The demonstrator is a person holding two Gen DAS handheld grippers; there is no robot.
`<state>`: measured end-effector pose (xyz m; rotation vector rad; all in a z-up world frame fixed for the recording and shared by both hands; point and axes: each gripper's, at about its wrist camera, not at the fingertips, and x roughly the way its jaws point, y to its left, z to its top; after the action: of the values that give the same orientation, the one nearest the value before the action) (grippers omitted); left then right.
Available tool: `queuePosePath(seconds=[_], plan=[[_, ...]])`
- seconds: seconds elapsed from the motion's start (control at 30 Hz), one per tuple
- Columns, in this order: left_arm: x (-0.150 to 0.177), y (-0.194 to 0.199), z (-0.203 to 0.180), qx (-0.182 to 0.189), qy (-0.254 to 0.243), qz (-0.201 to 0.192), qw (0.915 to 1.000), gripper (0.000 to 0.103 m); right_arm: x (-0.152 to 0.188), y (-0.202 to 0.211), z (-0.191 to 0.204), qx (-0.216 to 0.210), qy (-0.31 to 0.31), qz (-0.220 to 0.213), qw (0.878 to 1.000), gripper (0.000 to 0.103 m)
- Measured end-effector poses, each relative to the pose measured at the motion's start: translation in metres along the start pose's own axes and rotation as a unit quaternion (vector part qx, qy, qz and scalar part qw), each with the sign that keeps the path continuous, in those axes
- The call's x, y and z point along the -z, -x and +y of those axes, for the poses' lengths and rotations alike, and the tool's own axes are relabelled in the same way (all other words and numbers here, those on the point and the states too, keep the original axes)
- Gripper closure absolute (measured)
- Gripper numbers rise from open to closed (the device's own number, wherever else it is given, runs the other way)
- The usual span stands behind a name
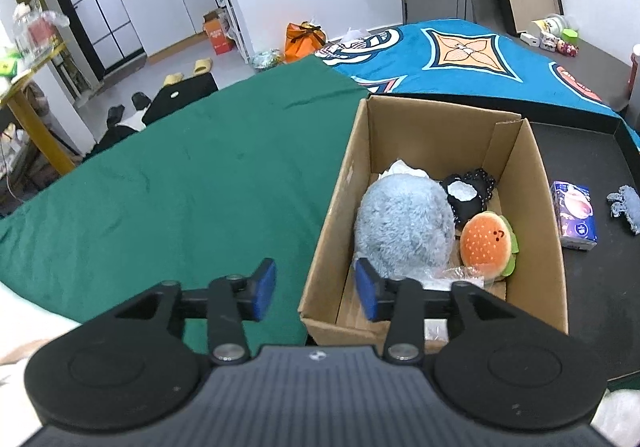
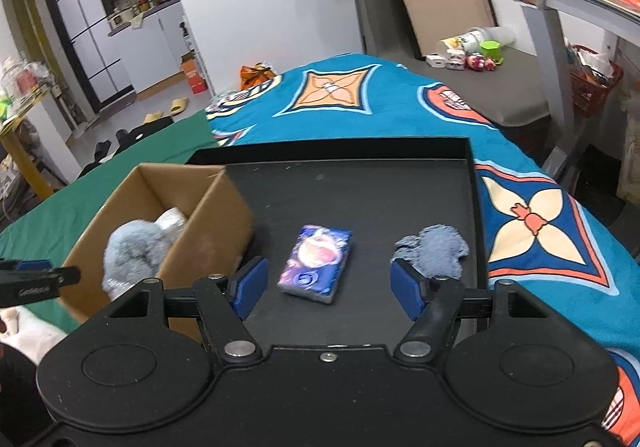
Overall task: Organize soft objects
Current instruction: 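Move the right tool to the grey-blue cloth plush and close on it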
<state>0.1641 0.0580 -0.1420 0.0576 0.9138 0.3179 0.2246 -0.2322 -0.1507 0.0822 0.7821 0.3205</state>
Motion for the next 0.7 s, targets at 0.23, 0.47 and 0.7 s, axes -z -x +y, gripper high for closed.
queuePosePath(seconds=[0.23, 0.47, 0.7], plan=[[-0.006, -0.001, -0.014, -0.016, -0.027, -0.001, 0.9995, 0.045, -0.006, -0.019, -0.031, 0.017, -0.027, -0.007, 0.999, 0.036], [-0.013, -0.006, -0.022, -0.026, -0.031, 0.010, 0.9991, 0.043, -0.002, -0.036, -0.058, 0.022, -0.083, -0.022, 0.996, 0.039], [-0.015, -0.009, -0.031, -0.046, -0.035, 0.013, 0.9983, 0.043, 0.006, -0.054, -0.080, 0.026, -0.116, -0.015, 0.993, 0.050]])
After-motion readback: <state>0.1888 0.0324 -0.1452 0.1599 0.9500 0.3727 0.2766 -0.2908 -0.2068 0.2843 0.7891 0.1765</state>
